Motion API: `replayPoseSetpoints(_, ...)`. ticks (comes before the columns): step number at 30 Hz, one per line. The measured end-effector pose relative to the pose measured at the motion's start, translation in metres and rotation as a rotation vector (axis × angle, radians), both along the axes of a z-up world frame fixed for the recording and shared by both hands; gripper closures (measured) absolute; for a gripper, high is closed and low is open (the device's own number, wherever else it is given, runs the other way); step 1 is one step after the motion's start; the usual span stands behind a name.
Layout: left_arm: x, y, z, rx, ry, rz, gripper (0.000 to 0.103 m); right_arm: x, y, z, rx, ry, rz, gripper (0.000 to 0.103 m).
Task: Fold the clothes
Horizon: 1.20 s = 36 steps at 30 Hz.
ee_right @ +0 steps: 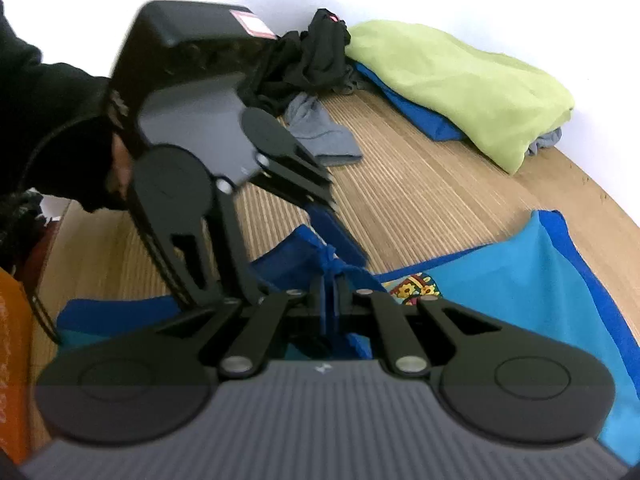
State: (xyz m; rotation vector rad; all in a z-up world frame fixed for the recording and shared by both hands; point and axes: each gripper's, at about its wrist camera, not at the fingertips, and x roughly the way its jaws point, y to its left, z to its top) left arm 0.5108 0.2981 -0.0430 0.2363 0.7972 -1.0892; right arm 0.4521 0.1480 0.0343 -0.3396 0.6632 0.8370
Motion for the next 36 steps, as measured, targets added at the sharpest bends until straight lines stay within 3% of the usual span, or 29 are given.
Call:
replayPoseSetpoints(2, 0.005, -0.008, -0.01, 0.007, 0.052, -0.01, 0.052, -0.003, -0.002, 0.001, 0.012, 0.006, -0.019, 0.095)
replayPoseSetpoints(3, 0.008, -0.009, -0.015, 0.001, 0.072, -0.001, 0.059, -0.007, -0.007, 0.003, 0.022, 0.012, -0.051, 0.095)
replayPoseSetpoints(6, 0.019, -0.005, -0.023, -0.04, 0.147, 0.073, 0.079, -0.033, -0.04, 0.012, 0.063, 0.015, -0.272, 0.089)
replayPoseSetpoints(7, 0.022, -0.002, -0.025, -0.055, 0.176, 0.105, 0.084, -0.041, -0.051, 0.016, 0.077, 0.016, -0.345, 0.083)
replayPoseSetpoints(9, 0.027, 0.005, -0.028, -0.078, 0.215, 0.155, 0.085, -0.058, -0.074, 0.022, 0.105, 0.018, -0.492, 0.074)
replayPoseSetpoints(11, 0.026, 0.007, -0.03, -0.083, 0.225, 0.177, 0.086, -0.075, -0.096, 0.029, 0.132, 0.019, -0.639, 0.044)
replayPoseSetpoints(12, 0.024, 0.006, -0.03, -0.081, 0.225, 0.181, 0.086, -0.087, -0.11, 0.03, 0.143, 0.027, -0.724, 0.037)
replayPoseSetpoints(16, 0.02, 0.002, -0.027, -0.076, 0.228, 0.213, 0.086, -0.148, -0.184, 0.015, 0.097, 0.05, -1.049, 0.033)
replayPoseSetpoints(18, 0.018, 0.0, -0.025, -0.074, 0.229, 0.234, 0.086, -0.162, -0.213, 0.004, 0.093, 0.037, -1.121, 0.033)
replayPoseSetpoints(21, 0.016, -0.003, -0.022, -0.071, 0.23, 0.264, 0.093, -0.161, -0.242, -0.014, 0.109, 0.037, -1.127, 0.033)
replayPoseSetpoints(24, 0.014, -0.005, -0.019, -0.078, 0.258, 0.298, 0.094, -0.153, -0.256, -0.034, 0.129, 0.074, -1.076, 0.034)
replayPoseSetpoints(27, 0.012, -0.011, -0.019, -0.041, 0.255, 0.315, 0.093, -0.145, -0.267, -0.051, 0.173, 0.13, -1.038, 0.036)
replayPoseSetpoints(29, 0.01, -0.015, -0.02, -0.037, 0.254, 0.333, 0.087, -0.141, -0.268, -0.056, 0.183, 0.141, -1.017, 0.036)
replayPoseSetpoints(34, 0.006, -0.02, -0.022, -0.039, 0.245, 0.378, 0.083, -0.145, -0.265, -0.055, 0.219, 0.137, -0.974, 0.035)
replayPoseSetpoints(36, 0.003, -0.022, -0.021, -0.027, 0.227, 0.378, 0.083, -0.147, -0.26, -0.055, 0.198, 0.122, -0.948, 0.041)
